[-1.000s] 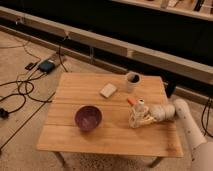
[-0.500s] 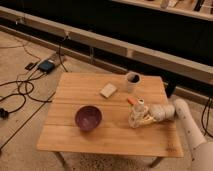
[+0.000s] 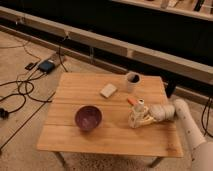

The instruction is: Stand the bottle upright

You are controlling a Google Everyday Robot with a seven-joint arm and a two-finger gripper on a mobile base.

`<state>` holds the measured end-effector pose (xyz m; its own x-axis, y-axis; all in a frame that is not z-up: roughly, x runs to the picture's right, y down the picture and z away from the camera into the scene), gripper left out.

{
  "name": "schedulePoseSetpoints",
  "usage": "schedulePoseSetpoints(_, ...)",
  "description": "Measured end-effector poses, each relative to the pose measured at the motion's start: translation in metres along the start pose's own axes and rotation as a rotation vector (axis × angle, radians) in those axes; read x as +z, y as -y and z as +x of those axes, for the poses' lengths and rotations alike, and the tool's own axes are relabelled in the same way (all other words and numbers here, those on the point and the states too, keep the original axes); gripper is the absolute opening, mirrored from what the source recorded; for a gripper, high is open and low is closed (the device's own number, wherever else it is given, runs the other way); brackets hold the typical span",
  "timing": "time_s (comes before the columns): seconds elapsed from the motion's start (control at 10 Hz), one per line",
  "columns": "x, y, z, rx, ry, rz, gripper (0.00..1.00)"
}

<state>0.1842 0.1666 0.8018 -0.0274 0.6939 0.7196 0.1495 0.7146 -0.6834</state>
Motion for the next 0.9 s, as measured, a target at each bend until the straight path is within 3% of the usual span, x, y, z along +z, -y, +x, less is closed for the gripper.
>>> schedulePoseSetpoints(0.6, 0.0, -0.0001, 0.0001, 0.0, 0.0, 0.0, 0.0)
schedulePoseSetpoints(0.7, 0.0, -0.0001, 0.0001, 0.0, 0.0, 0.0, 0.05)
schedulePoseSetpoints(0.9, 0.0, -0.0001, 0.0001, 0.0, 0.0, 0.0, 0.27)
